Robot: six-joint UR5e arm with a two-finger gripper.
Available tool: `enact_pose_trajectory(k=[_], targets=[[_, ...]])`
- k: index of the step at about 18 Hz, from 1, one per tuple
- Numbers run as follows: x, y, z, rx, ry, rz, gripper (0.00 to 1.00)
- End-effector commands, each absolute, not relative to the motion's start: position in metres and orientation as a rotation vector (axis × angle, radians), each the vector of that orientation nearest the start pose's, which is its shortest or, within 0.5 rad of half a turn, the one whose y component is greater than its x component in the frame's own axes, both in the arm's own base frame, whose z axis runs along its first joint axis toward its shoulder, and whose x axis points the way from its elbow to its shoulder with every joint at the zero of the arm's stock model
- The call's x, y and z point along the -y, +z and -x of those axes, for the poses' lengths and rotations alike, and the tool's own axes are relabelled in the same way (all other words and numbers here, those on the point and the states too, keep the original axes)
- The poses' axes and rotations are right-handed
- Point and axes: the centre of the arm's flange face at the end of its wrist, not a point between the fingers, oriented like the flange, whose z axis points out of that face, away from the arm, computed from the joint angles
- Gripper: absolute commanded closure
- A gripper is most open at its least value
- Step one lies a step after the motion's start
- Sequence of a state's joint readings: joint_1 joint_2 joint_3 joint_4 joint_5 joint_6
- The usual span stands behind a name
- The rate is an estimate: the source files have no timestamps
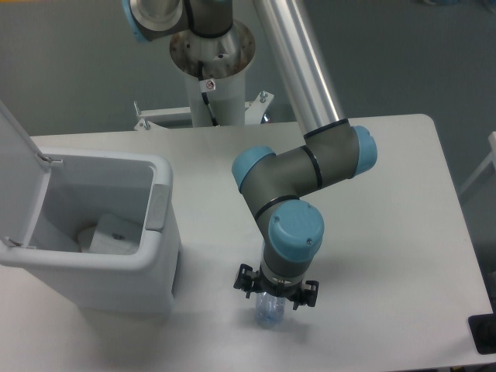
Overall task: Place the trash in the trash can
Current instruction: 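Lower onto the bottle's cap end and close the gripper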
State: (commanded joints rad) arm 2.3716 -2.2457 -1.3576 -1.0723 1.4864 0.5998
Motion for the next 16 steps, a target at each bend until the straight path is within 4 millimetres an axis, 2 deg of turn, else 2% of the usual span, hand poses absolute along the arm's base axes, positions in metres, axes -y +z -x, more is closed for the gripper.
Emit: enact_pose_trajectory(k=[5,10,12,13,14,15,16], targets=[[-0.612,0.211,0.405,0.300,-0.012,3.097,0.00],[-0.613,0.203,0.405,0.315,-0.004,3.106,0.00],[-0.614,0.200,0.410,0.350,0.049,3.128,0.00],[-0.618,0.196,0.404,0.334,0.063,3.144,0.08],[-0.620,0.195,0.400,0.327,0.064,3.147,0.24],[-0.619,0.197,0.399,0.327,0.061,3.147,0.47],[-0.619,0.199,0.399,0.327,0.063,3.145,0.65]])
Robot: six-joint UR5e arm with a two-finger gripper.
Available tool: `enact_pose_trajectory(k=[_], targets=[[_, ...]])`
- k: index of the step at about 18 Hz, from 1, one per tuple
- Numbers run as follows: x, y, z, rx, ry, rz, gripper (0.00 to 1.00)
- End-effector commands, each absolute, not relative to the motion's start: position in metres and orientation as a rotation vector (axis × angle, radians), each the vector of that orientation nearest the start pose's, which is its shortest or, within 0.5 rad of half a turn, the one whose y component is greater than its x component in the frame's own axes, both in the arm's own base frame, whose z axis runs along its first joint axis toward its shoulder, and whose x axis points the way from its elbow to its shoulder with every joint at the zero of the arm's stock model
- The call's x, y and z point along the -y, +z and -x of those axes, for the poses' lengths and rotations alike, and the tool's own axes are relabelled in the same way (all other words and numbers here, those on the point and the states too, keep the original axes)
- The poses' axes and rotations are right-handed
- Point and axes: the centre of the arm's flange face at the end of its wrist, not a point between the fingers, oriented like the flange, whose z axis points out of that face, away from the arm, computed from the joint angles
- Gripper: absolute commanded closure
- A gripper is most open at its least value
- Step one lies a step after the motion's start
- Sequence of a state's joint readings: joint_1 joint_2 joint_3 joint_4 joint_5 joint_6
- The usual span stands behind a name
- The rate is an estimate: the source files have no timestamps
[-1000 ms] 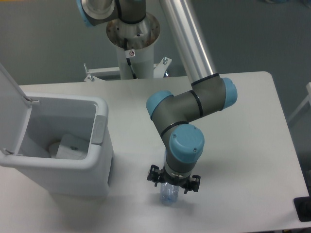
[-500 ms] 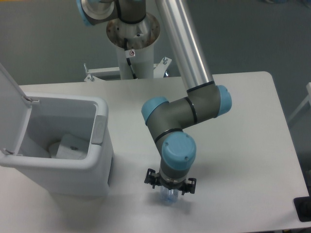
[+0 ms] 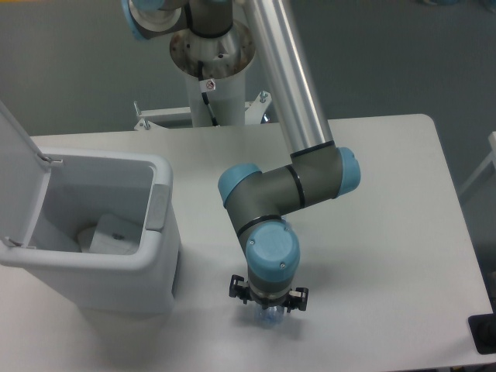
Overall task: Place the trash in the trash can
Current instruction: 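Lower onto the bottle's cap end and close the gripper, then lift the bottle and carry it over the trash can opening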
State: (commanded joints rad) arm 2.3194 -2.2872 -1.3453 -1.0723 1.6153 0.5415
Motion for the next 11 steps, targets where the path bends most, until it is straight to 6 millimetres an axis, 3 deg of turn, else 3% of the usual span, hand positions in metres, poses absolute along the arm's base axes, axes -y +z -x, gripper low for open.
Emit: enact_pose_trajectory(k=[1,3,6,8,11], targets=[[-0.619,0.201,0.399,0.327,0.063,3.143,0.76],[-0.620,0.212,0.399,0.323,0.071,3.126,0.86],[-0.617,0.227,0.408,0.331,0.091,3.100,0.86],[-0.599,0.250,0.435,0.390,0.107,3.059,0.86],[-0.587,0.299,0.450,0.423,0.035,2.922,0.86]])
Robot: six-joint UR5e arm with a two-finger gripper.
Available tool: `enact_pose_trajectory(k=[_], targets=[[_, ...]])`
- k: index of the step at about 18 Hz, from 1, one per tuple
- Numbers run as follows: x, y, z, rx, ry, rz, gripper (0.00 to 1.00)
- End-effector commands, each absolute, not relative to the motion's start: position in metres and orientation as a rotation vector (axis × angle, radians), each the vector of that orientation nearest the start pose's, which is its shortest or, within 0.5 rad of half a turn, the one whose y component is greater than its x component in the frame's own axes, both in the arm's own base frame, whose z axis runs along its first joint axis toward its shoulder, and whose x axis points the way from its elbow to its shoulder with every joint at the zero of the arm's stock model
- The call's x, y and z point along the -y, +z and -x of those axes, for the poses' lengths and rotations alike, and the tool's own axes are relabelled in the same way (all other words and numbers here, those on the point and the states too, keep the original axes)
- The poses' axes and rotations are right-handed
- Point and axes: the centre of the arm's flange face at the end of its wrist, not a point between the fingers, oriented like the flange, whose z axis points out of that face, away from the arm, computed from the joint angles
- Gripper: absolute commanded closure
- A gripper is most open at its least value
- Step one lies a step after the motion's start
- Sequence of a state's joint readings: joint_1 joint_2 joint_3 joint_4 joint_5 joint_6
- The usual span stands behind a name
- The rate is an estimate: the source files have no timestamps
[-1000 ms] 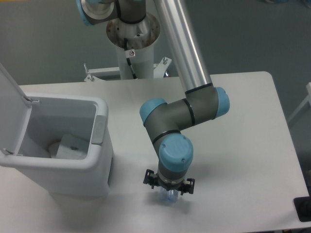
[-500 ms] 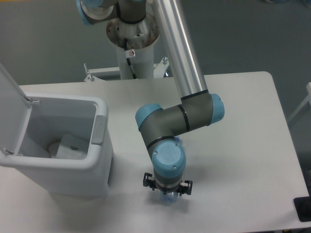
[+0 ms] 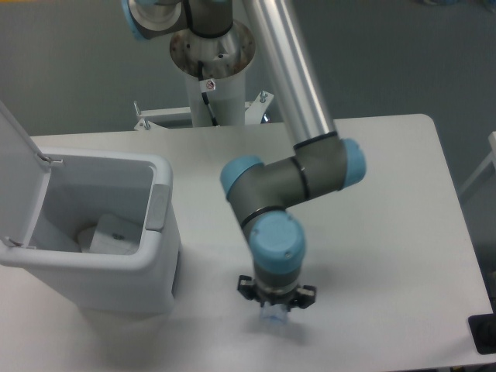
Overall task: Place the trash in the trash can
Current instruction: 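Lift the bottle and carry it over the trash can opening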
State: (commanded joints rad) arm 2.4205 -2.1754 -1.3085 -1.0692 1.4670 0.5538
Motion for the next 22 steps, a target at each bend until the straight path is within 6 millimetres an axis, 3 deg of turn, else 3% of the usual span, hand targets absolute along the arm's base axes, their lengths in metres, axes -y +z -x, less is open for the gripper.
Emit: enact_pose_trajectory(k=[7,12,16,18,20,22], targets=[[-0.557,0.458,0.467,0.507,-0.231,2.437,0.86],[-0.542,0.554,0.429,0.402,-0.352,2.214,0.85],[-0.541,0.611,0.391,0.302,-0.435,2.041,0.85],[-0.545,0.635,0.358,0.224,-0.480,1.988,0.86],[-0.554,0.646,0.330,0.149,-0.532,1.962,0.87],[-0.564,0.638,0.314,0.120,-0.579,1.962,0.87]])
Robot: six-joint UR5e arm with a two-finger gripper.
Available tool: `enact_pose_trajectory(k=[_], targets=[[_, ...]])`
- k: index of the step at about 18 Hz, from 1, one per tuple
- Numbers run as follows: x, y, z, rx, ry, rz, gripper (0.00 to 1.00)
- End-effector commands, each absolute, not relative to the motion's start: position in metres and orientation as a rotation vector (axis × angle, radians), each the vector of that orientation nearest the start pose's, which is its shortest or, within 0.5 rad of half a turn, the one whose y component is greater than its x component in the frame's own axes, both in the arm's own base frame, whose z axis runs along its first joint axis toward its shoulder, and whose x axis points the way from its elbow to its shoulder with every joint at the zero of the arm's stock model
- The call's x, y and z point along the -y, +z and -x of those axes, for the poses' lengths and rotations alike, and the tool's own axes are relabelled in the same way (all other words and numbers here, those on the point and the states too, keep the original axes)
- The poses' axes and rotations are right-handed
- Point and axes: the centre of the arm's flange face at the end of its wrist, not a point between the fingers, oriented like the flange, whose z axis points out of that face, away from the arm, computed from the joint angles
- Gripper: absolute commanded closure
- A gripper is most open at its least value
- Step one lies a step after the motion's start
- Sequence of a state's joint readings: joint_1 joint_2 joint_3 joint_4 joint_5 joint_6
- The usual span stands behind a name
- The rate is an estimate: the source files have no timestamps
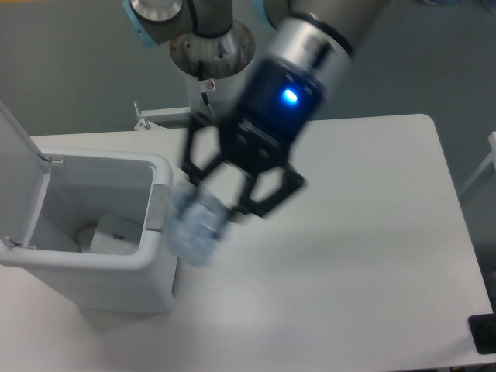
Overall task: Place the trash in the trash can
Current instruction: 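Lift the bottle and carry it over the trash can opening, then open the gripper to drop the bottle into the can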
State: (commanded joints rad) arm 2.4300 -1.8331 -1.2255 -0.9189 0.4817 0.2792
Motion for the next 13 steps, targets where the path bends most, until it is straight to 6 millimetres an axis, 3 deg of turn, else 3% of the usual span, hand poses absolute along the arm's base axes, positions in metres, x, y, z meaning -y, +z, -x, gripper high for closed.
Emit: enact_pose_trajectory(k=[3,6,7,9,10,11,13], targets=[[-0.577,0.608,0.281,0.050,-0.618,1.983,0.86],[-0.573,0.582,0.254,-0.015,-0.623,1.995,0.83],[-0.573,0.573,0.251,-0.046,-0.611,1.996,0.73],[-0.578,0.562,0.243,-0.113,-0.594,1.998,0.39],[-0.578,0.558,0.243,-0.123,-0.591,2.000,0.07],[-0.578,0.555,0.243,-0.121,-0.594,2.002,0.00],[-0.576,0.546,0.242,-0.104,-0.608,2.014,0.00]])
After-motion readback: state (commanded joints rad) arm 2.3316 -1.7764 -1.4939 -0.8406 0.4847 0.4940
